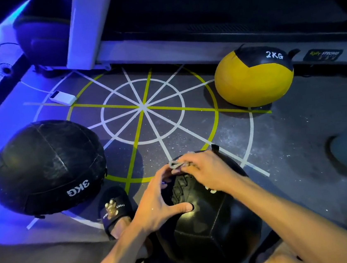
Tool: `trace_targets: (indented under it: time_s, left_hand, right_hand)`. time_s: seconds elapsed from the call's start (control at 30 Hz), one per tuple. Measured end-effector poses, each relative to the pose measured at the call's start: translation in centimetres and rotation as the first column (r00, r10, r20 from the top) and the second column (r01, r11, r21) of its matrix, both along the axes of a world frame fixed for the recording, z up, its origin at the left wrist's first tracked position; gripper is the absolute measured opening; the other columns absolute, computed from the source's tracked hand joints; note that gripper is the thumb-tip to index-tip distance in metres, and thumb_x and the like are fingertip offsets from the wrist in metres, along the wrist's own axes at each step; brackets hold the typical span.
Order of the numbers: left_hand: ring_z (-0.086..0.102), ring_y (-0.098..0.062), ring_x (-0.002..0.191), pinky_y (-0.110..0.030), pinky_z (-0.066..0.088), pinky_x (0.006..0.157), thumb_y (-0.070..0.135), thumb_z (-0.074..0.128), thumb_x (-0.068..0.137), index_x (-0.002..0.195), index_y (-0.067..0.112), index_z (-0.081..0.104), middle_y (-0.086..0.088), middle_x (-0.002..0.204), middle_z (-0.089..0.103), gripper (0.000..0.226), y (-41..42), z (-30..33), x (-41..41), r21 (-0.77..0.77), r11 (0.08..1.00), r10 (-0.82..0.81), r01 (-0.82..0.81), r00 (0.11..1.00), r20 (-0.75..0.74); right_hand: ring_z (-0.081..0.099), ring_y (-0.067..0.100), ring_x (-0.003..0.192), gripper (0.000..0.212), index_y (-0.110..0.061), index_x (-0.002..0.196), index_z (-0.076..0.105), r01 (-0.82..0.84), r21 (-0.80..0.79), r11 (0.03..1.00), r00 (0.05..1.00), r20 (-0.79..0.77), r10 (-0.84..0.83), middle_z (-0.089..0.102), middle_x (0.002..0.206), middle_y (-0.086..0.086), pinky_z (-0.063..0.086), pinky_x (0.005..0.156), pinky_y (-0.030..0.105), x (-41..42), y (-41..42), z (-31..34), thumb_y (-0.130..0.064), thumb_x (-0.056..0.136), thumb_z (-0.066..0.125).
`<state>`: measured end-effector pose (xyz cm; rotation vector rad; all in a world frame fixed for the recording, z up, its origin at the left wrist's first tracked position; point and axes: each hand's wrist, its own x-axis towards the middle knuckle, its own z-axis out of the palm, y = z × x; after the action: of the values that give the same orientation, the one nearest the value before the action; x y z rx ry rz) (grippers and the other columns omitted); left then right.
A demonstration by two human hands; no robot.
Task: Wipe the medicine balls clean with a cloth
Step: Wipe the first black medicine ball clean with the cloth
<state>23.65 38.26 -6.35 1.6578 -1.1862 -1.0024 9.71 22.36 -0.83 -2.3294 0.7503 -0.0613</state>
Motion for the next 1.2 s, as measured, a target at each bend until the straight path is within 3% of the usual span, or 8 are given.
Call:
trace_targets:
  time_s: [0.2, 0.3, 0.47, 0.63, 0.87, 1.07, 1.13, 1.2]
  left_hand:
    - [0.048, -0.009, 0.136, -0.023, 0.037, 0.112, 0.061, 0.091, 0.062, 0.153, 0.033, 0.032, 0.022, 0.145, 0.051, 0.112, 0.0, -0.6, -0.5, 0.013, 1.000, 0.025, -0.025, 0.999, -0.032]
    - [0.049, -0.005, 0.134, -0.021, 0.039, 0.111, 0.063, 0.091, 0.060, 0.153, 0.034, 0.032, 0.023, 0.145, 0.051, 0.114, 0.0, -0.5, 0.0, 0.019, 0.999, 0.026, -0.026, 0.999, -0.023]
    - [0.049, -0.005, 0.135, -0.018, 0.038, 0.110, 0.053, 0.093, 0.065, 0.153, 0.034, 0.032, 0.018, 0.147, 0.050, 0.109, -0.2, -0.7, -0.2, 0.016, 1.000, 0.016, -0.015, 1.000, -0.022]
    - [0.048, -0.005, 0.134, -0.018, 0.037, 0.110, 0.065, 0.088, 0.063, 0.154, 0.033, 0.031, 0.019, 0.147, 0.051, 0.112, -0.4, -0.3, -0.9, 0.013, 1.000, 0.011, -0.011, 1.000, -0.014]
    - [0.049, -0.002, 0.136, -0.027, 0.038, 0.114, 0.062, 0.090, 0.065, 0.157, 0.034, 0.026, 0.022, 0.147, 0.050, 0.115, -0.4, -0.2, -0.6, 0.016, 1.000, -0.001, 0.001, 1.000, 0.002]
    - [0.044, 0.000, 0.139, -0.023, 0.034, 0.116, 0.058, 0.088, 0.069, 0.156, 0.032, 0.028, 0.025, 0.149, 0.047, 0.109, -0.7, -0.3, -1.6, -0.009, 0.999, 0.038, -0.039, 0.999, -0.037]
    - [0.044, 0.001, 0.139, -0.021, 0.035, 0.115, 0.060, 0.088, 0.068, 0.156, 0.033, 0.028, 0.025, 0.150, 0.046, 0.110, -0.7, -0.2, -1.4, -0.015, 0.999, 0.041, -0.041, 0.999, -0.022]
    - [0.044, 0.003, 0.138, -0.019, 0.036, 0.114, 0.057, 0.089, 0.066, 0.157, 0.028, 0.026, 0.019, 0.152, 0.046, 0.115, -0.6, -0.1, -1.3, -0.009, 0.999, 0.038, -0.039, 0.999, -0.033]
  right_hand:
    - [0.063, 0.013, 0.070, 0.015, -0.021, 0.111, 0.071, 0.342, -0.026, 0.939, 0.938, -0.043, -0.343, 0.072, 0.087, 0.000, 0.045, 0.066, 0.028, -2.5, -5.0, -1.6, -0.015, 0.101, 0.061]
    - [0.055, 0.004, 0.056, 0.021, -0.030, 0.114, 0.071, 0.245, -0.020, 0.969, 0.969, 0.050, -0.243, 0.067, 0.078, -0.010, 0.043, 0.054, 0.017, -2.6, -1.0, -0.6, -0.017, 0.100, 0.063]
    - [0.064, -0.004, 0.082, 0.032, -0.033, 0.117, 0.071, -0.006, 0.003, 1.000, 0.991, 0.136, 0.006, 0.073, 0.099, -0.016, 0.044, 0.074, 0.006, -3.8, 2.2, 0.5, -0.009, 0.097, 0.064]
    - [0.054, 0.001, 0.067, 0.024, -0.024, 0.119, 0.071, 0.444, -0.058, 0.894, 0.896, 0.049, -0.442, 0.071, 0.092, -0.003, 0.039, 0.061, 0.015, -3.4, -2.3, -1.2, -0.012, 0.101, 0.061]
    - [0.061, 0.016, 0.098, 0.029, -0.028, 0.120, 0.072, -0.172, -0.025, 0.985, 0.980, 0.099, 0.174, 0.071, 0.116, 0.001, 0.049, 0.093, 0.029, -1.5, 4.8, 0.3, -0.013, 0.097, 0.063]
    - [0.068, 0.019, 0.081, 0.020, -0.028, 0.115, 0.070, 0.317, -0.086, 0.945, 0.947, 0.075, -0.311, 0.072, 0.096, 0.004, 0.055, 0.074, 0.037, -2.0, -1.8, -0.9, -0.021, 0.104, 0.055]
    - [0.065, 0.011, 0.079, 0.018, -0.035, 0.108, 0.070, 0.174, -0.068, 0.982, 0.981, 0.099, -0.167, 0.066, 0.097, -0.003, 0.054, 0.076, 0.031, -1.2, 0.6, -1.2, -0.031, 0.104, 0.053]
    - [0.060, 0.013, 0.086, 0.023, -0.032, 0.111, 0.072, -0.058, -0.084, 0.995, 0.994, 0.092, 0.065, 0.062, 0.101, -0.003, 0.047, 0.078, 0.027, -1.2, 4.1, -1.0, -0.019, 0.102, 0.056]
